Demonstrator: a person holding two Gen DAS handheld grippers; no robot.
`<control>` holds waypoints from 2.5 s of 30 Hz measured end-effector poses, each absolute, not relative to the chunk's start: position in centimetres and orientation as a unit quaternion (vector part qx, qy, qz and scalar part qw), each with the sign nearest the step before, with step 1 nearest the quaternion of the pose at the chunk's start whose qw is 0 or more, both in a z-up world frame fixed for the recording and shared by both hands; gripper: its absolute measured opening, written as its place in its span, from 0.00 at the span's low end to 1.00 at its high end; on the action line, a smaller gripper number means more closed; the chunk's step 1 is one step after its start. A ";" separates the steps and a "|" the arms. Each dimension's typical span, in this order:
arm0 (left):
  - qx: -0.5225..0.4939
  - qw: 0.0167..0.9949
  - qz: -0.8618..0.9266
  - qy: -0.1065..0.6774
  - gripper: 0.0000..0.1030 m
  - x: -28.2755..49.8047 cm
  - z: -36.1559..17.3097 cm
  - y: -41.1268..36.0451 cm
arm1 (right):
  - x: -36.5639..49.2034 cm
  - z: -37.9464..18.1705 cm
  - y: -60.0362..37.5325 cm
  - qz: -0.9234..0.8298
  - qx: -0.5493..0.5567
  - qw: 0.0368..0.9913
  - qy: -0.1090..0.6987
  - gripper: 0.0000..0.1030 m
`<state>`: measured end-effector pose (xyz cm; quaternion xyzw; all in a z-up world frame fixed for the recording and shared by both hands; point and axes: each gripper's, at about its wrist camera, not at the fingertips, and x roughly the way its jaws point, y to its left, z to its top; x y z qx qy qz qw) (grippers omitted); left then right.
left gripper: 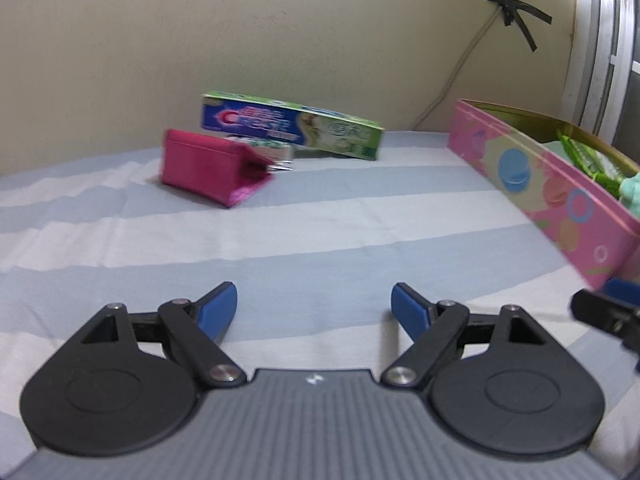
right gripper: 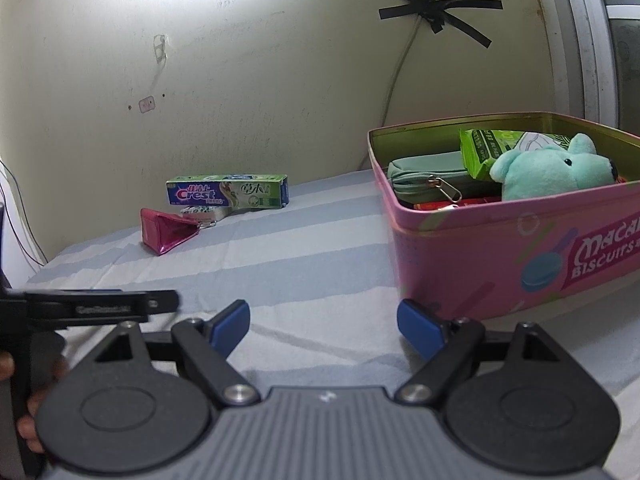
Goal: Organize objects
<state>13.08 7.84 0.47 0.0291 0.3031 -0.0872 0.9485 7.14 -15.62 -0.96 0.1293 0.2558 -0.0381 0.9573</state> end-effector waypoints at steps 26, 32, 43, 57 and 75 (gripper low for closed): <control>-0.127 0.947 0.017 0.293 0.89 14.9 0.1 19.1 | 30.5 -0.8 -0.4 0.143 0.065 0.935 0.318 0.31; -0.125 0.948 0.018 0.294 0.89 14.7 0.0 19.0 | 30.6 -1.1 -0.1 0.150 0.050 0.936 0.315 0.17; -0.118 0.948 0.008 0.295 0.90 14.5 -0.1 18.6 | 17.9 -0.2 -5.8 0.167 -0.009 0.934 0.315 0.16; -0.096 0.954 -0.069 0.274 0.90 13.2 0.2 17.1 | 1.7 -0.5 -14.4 0.091 0.002 0.948 0.306 0.18; -0.143 0.915 -0.196 0.322 0.84 14.2 0.6 10.2 | 11.6 0.1 -11.7 0.152 0.056 0.936 0.313 0.47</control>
